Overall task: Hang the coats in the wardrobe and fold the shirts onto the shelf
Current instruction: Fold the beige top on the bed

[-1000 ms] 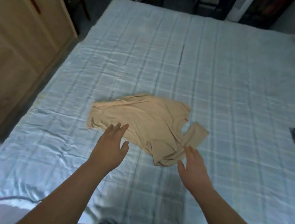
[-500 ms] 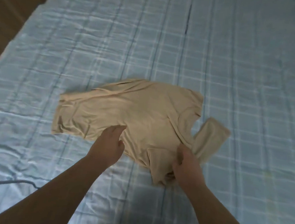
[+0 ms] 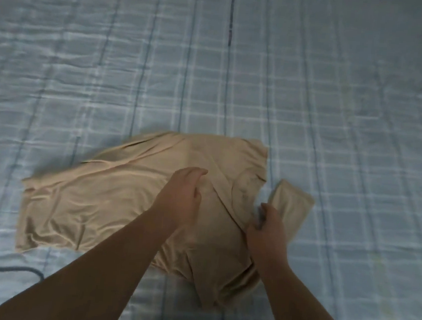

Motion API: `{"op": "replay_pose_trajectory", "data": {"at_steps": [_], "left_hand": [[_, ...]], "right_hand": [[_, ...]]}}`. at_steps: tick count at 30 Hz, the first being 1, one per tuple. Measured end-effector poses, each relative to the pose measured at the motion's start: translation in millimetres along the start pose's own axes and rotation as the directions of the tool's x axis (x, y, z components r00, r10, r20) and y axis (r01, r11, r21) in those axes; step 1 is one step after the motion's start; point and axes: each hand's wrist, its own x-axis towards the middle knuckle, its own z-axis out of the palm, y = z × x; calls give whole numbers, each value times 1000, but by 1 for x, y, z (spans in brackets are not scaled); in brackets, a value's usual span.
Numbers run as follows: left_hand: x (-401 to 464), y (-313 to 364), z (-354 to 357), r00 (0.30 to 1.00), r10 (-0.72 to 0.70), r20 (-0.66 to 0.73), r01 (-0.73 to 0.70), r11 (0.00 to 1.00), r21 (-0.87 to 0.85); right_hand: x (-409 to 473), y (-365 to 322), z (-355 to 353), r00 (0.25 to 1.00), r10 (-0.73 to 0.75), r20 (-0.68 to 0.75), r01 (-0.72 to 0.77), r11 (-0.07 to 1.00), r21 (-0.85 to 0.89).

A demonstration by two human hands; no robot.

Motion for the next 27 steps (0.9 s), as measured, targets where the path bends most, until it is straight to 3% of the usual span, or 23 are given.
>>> {"op": "replay_pose_trajectory", "data": {"at_steps": [3, 9, 14, 19, 22, 27], "left_hand": [[40, 24, 17, 995, 91, 35, -91, 996, 1], [123, 71, 39, 962, 213, 174, -241, 958, 158], [165, 88, 40, 958, 96, 269, -197, 904, 379], [176, 105, 26, 918, 78, 389, -206, 932, 300], [160, 112, -2, 926, 123, 358, -240, 923, 303], [108, 116, -88, 974, 177, 142, -214, 924, 316]], "right_hand": [[-3, 12, 4, 998, 49, -43, -48, 999, 14], [-14, 27, 22, 987, 158, 34, -159, 987, 36], [-23, 33, 19, 964, 252, 87, -259, 963, 70], [-33, 29, 13, 946, 291, 140, -291, 957, -24], [-30, 25, 9, 954, 247, 170, -259, 964, 53], [-39, 12, -22, 969, 165, 183, -211, 939, 271]]}}
